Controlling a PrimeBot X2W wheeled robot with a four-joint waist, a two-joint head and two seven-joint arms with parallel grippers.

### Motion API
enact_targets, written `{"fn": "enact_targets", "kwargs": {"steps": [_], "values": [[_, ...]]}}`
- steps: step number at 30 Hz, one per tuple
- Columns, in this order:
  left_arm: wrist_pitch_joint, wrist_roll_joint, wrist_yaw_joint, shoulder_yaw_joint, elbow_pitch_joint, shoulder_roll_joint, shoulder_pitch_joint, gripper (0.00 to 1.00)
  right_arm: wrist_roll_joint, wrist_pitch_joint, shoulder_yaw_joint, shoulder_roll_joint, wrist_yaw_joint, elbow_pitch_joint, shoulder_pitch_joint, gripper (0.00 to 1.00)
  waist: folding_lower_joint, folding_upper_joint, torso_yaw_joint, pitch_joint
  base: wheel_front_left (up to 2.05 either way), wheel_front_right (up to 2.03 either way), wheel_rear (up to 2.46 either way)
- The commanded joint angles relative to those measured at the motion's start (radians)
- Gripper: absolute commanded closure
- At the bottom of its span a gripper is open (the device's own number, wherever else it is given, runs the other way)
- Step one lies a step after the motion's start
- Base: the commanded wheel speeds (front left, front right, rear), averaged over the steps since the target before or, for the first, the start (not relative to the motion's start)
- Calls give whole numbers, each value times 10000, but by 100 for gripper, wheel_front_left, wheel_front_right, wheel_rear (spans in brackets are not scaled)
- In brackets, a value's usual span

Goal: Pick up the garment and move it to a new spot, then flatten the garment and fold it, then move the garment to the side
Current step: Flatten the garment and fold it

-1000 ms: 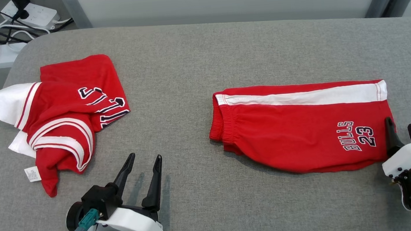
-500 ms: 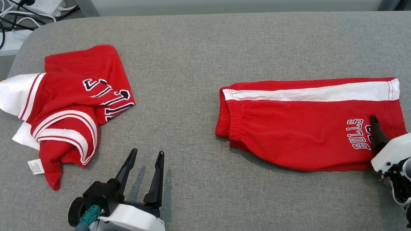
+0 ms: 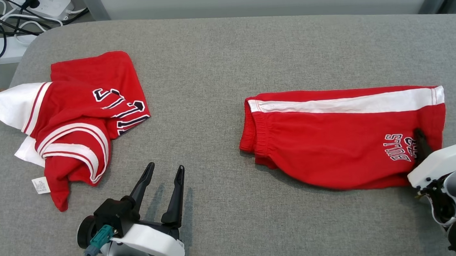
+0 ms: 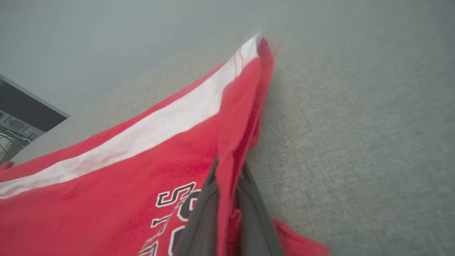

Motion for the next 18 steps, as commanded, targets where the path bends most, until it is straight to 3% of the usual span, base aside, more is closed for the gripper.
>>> {"fn": "enact_targets", "kwargs": {"steps": [1, 8, 18], "values": [[-59, -118, -69, 310, -232, 65, -354, 0, 165, -259, 105, -289, 44, -292, -10, 100, 0, 0, -3, -35, 0, 0, 0], [-59, -222, -69, 320, -230, 65, -270, 0, 365, -451, 230, -795, 44, -1100, -18, 100, 0, 0, -73, -162, 0, 0, 0], [-59, -475, -68, 146, -209, 64, -227, 0, 491, -231, 1874, -903, 44, -3541, -150, 100, 0, 0, -126, -270, 0, 0, 0]]}}
